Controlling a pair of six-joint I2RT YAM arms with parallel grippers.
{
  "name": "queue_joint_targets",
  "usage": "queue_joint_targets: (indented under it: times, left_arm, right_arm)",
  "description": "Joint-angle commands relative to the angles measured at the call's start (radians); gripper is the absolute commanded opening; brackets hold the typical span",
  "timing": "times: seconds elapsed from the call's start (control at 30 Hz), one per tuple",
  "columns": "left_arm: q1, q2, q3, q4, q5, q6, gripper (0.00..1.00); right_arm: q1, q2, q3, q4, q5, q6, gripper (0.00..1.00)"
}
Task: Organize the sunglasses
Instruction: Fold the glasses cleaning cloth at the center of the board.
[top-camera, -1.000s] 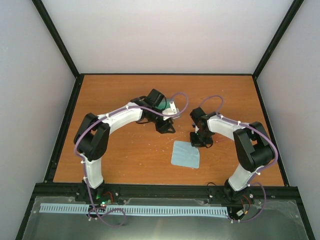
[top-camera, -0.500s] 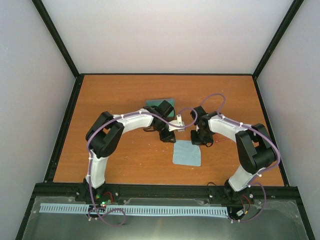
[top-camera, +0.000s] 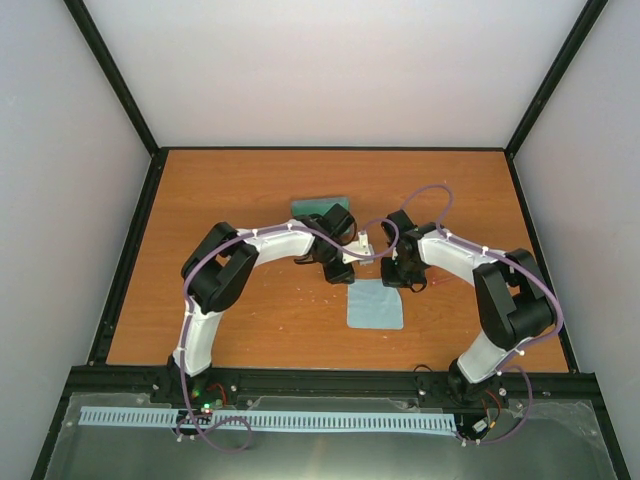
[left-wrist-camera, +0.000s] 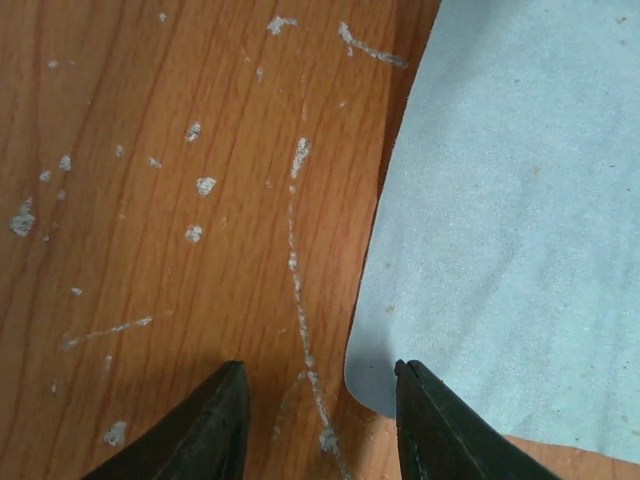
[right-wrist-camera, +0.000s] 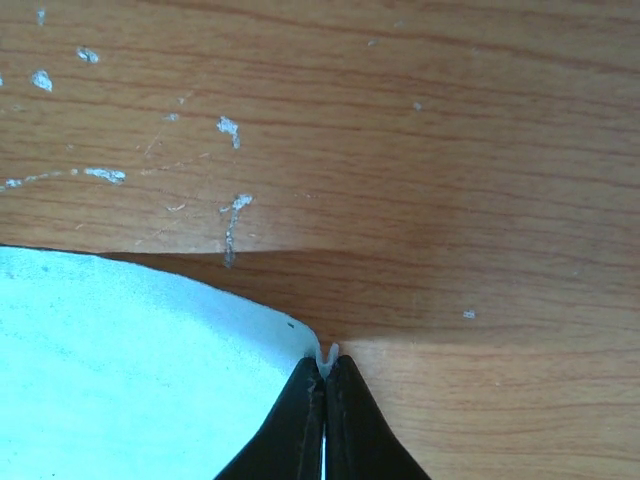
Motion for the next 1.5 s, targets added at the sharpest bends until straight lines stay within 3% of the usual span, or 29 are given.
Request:
queue_joint_targets:
  times: [0.0,0.53,0.6,0.7,0.8,1.47]
  left_arm:
    - [-0.029,0.020,0.032,0.004,-0.010,-0.015,0.41]
    - [-0.081,-0.015,-0.022,-0.017,-0.051,-0.010,0.29]
    - [-0.084,-0.015,-0.024,-0.017,-0.056,-0.010,0.24]
    - [-0.086,-0.010,-0.024,-0.028,-0.064,-0.005,0.07]
    - [-0.088,-0.006,-0.022,-0.041,-0.073,-0.005,0.01]
    - [-0.065,-0.005,0.048,0.030,-0.256,0.072,0.00]
  right_arm:
    - [0.005,-0.026,0.013,0.016,0.007,0.022,0.03]
    - [0.006,-0.039,0.010,0.029,0.001,0.030,0.03]
    - [0.005,-0.043,0.009,0.027,0.005,0.029,0.03]
    - [0.006,-0.047,0.010,0.027,0.011,0.027,0.03]
    - [0.005,-0.050,0.008,0.030,0.005,0.029,0.03]
    - [0.004,0.039,0.084,0.065,0.056,-0.015,0.03]
